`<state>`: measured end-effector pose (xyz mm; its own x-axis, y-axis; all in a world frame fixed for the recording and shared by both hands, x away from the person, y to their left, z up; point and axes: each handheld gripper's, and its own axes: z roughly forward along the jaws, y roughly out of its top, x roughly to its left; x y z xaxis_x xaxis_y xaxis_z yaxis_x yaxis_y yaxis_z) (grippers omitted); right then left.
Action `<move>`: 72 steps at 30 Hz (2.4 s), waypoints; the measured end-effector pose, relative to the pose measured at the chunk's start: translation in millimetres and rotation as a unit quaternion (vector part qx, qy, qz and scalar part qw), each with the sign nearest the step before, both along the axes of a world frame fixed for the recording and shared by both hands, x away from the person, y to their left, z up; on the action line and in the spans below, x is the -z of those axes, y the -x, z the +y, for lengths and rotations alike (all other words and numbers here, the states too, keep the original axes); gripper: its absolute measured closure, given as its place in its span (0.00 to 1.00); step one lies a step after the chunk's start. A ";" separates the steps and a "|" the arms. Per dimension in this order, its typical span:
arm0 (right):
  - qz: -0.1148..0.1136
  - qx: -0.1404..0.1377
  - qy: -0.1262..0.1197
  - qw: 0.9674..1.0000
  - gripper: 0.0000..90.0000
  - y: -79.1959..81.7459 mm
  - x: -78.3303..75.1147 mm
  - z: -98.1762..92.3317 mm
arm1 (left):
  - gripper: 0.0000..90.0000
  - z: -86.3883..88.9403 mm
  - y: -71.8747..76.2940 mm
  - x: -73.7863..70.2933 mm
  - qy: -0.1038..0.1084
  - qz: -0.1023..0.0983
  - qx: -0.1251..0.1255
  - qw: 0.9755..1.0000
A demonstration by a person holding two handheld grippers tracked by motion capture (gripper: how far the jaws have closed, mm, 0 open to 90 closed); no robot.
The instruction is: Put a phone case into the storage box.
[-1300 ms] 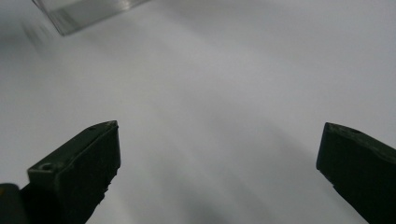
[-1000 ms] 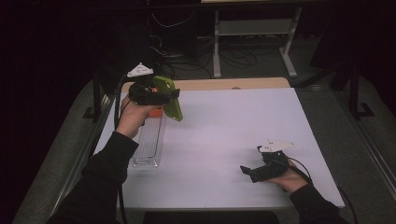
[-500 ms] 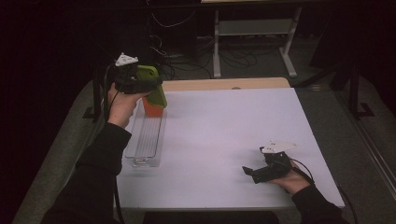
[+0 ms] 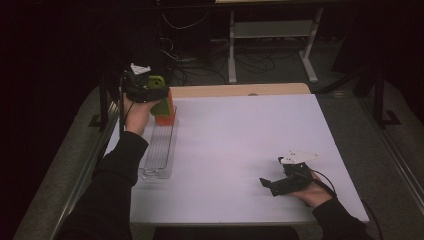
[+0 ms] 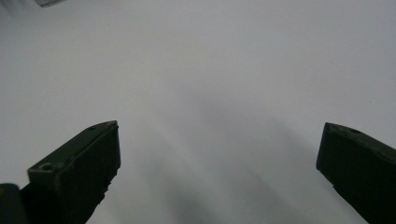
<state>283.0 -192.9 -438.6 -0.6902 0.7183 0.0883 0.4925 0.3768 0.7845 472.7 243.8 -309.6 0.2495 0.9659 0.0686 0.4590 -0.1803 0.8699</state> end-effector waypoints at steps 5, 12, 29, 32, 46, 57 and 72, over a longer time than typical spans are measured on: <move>-0.004 -0.002 0.002 1.000 0.00 0.3 -0.2 0.1 | 0.15 -0.1 -6.9 15.2 -0.005 0.008 -0.020 1.000; -0.004 -0.001 0.002 1.000 0.00 0.5 0.0 0.4 | 0.15 1.7 -11.4 31.1 -0.007 0.016 -0.038 0.999; -0.003 -0.003 0.002 1.000 0.00 1.0 -0.1 0.3 | 0.14 -8.2 -15.5 59.3 -0.018 0.029 -0.056 0.998; -0.002 -0.002 0.002 1.000 0.00 1.2 0.0 0.6 | 0.14 -8.2 -16.0 61.3 -0.024 0.035 -0.056 0.998; 0.000 -0.002 0.001 1.000 0.00 2.2 -0.5 0.9 | 0.08 -10.8 -20.2 70.0 -0.029 0.041 -0.058 0.997; -0.003 -0.003 0.000 1.000 0.00 2.2 -0.5 0.8 | 0.00 -2.7 -16.1 63.0 -0.015 0.046 -0.041 0.998; -0.004 -0.003 0.000 1.000 0.00 2.3 -0.5 1.3 | 0.00 16.2 10.8 37.1 0.004 0.076 0.056 0.996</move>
